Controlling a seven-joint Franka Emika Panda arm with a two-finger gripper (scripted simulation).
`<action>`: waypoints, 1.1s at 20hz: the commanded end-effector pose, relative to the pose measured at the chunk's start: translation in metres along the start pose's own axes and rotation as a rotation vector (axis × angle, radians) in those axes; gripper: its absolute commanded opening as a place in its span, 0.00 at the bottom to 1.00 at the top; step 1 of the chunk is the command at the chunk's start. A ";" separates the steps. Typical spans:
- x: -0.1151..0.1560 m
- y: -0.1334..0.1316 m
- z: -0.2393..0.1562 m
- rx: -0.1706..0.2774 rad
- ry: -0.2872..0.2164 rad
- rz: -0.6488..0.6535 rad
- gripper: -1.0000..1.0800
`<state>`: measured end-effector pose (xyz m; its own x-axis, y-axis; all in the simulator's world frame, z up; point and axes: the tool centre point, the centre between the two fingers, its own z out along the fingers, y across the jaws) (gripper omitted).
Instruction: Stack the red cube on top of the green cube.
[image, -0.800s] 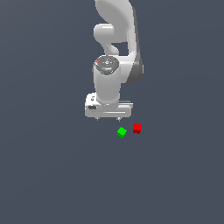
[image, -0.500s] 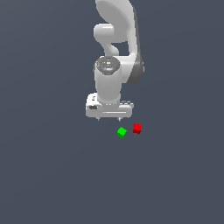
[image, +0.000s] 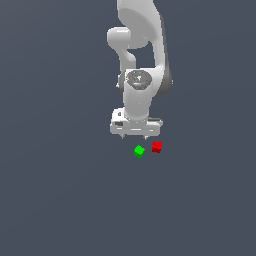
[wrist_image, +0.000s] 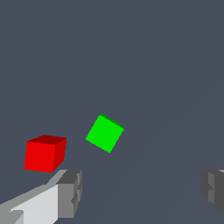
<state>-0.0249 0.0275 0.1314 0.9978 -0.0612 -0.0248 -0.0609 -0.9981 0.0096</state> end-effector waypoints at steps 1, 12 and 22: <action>-0.005 -0.018 0.009 0.002 0.003 0.018 0.96; -0.018 -0.098 0.049 0.010 0.019 0.105 0.96; -0.019 -0.125 0.063 0.012 0.025 0.134 0.96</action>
<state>-0.0383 0.1520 0.0687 0.9818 -0.1901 -0.0004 -0.1901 -0.9818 -0.0004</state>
